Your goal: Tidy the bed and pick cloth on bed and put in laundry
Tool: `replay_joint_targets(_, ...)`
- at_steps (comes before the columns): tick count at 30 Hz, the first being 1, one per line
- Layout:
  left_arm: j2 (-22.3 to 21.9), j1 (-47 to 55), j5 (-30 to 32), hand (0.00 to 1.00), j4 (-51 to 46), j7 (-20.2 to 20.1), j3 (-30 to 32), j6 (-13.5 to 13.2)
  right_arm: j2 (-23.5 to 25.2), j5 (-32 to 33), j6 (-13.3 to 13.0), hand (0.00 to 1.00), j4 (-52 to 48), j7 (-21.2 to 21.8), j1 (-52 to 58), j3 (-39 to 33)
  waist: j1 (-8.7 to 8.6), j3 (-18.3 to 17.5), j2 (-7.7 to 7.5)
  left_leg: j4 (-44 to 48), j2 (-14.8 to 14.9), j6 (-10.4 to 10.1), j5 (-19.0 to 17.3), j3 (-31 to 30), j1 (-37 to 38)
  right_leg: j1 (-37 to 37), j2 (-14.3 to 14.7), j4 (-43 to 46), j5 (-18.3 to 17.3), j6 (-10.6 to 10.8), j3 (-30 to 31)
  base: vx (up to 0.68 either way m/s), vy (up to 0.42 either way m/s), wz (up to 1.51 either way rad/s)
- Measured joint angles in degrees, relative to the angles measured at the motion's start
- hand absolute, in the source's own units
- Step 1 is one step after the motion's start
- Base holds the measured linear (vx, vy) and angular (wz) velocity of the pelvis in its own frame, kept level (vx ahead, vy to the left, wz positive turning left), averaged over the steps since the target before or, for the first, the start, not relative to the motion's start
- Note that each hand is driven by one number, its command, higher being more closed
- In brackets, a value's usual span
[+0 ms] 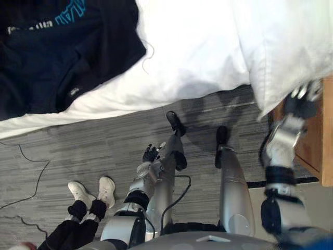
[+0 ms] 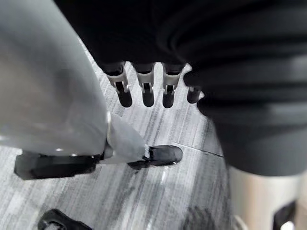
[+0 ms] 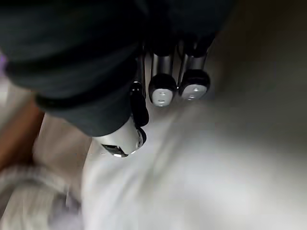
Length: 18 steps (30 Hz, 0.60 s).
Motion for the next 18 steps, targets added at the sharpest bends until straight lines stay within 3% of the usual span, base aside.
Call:
replay_joint_targets(1,0.0,0.0,0.0,0.0,-0.3,0.6,0.0,0.0,0.8,-0.1,0.1,1.0,0.0,0.3,2.6,0.6,-0.35,0.0,-0.06,0.0,0.0,0.0,0.0,0.0,1.2,1.4,0.0,-0.5,0.0,0.0,-0.1,0.04,-0.037,-0.09)
replay_joint_targets(2,-0.3,0.0,-0.3,0.0,-0.4,1.1,-0.1,0.0,1.0,-0.6,0.2,0.0,0.1,0.6,5.1,1.6,-0.85,-0.1,-0.18,0.0,0.1,0.0,0.0,0.0,2.9,3.6,0.0,-1.4,0.0,0.1,-0.3,0.04,-0.05,-0.06)
replay_joint_targets(5,-0.4,0.0,-1.7,0.0,-0.6,2.2,-0.4,0.1,0.9,-4.8,0.4,0.0,1.2,0.7,9.9,3.8,-1.87,-0.3,-0.8,0.0,0.2,-0.7,-0.5,-0.1,7.0,8.9,0.0,-3.5,0.1,0.2,-1.5,0.03,-0.046,-0.04)
replay_joint_targets(7,-0.2,0.1,-1.8,0.0,-0.6,2.2,-0.4,0.1,0.8,-10.5,0.4,0.0,4.2,-2.0,12.0,5.6,-1.88,-0.7,-1.7,0.0,0.3,-0.7,-1.2,-0.2,9.1,11.5,0.1,-4.5,0.1,0.2,-1.9,0.04,-0.05,-0.04)
replay_joint_targets(9,0.3,1.3,-2.0,0.0,-0.6,2.3,-0.7,0.4,0.9,-23.0,0.8,0.0,8.8,-8.7,14.4,7.2,-1.63,-1.5,-3.11,0.0,0.3,0.1,-2.4,-0.2,12.6,16.1,0.1,-6.0,0.1,0.2,-2.7,0.07,-0.043,-0.02)
replay_joint_targets(10,0.4,1.5,-2.0,0.0,-0.6,2.3,-0.8,0.4,1.0,-24.8,0.9,0.0,9.3,-9.4,14.6,7.5,-1.58,-1.6,-3.3,0.0,0.3,0.1,-2.4,-0.3,13.0,16.6,0.1,-6.1,0.1,0.3,-2.9,0.09,-0.036,0.11)
replay_joint_targets(12,1.8,3.2,-2.0,0.0,-1.1,3.1,-1.8,0.5,2.7,-45.1,1.3,0.0,12.9,-17.0,17.0,9.2,-1.17,-3.2,-4.77,0.0,0.3,0.3,-2.6,-0.9,15.4,20.7,-0.1,-7.2,0.1,0.3,-5.2,0.07,-0.044,0.31)
replay_joint_targets(13,2.3,3.8,-1.8,0.0,-1.5,3.1,-2.6,0.6,3.0,-49.9,1.4,0.0,13.8,-18.5,17.6,9.7,-1.2,-3.4,-5.0,0.0,0.3,0.4,-3.0,-0.7,16.1,22.0,-0.2,-7.4,0.1,0.3,-6.2,0.06,-0.029,0.6)
replay_joint_targets(14,2.7,5.2,-0.6,0.0,-2.3,3.1,-2.9,1.0,3.2,-58.4,1.7,0.0,15.4,-21.0,19.2,10.8,-1.34,-4.0,-5.1,0.2,0.8,2.6,-5.8,1.9,18.2,25.4,-0.4,-7.9,-0.2,0.2,-9.4,0.05,-0.01,0.67)
replay_joint_targets(16,3.0,6.9,2.5,0.0,-2.4,3.0,-2.9,1.3,3.4,-64.5,3.0,0.0,17.6,-22.5,22.0,11.6,-1.1,-5.3,-6.43,5.6,1.7,2.7,-8.1,3.6,19.5,30.3,-2.0,-7.9,-0.6,0.4,-13.6,0.08,-0.02,0.82)
replay_joint_targets(18,3.6,10.2,4.9,0.0,-2.5,2.9,-2.9,1.0,3.4,-65.2,3.7,0.0,20.2,-23.5,24.2,11.8,0.17,-7.6,-7.57,10.0,1.6,3.2,-11.0,2.9,20.8,33.8,-3.1,-7.7,-1.2,0.6,-14.8,0.11,0.01,0.42)
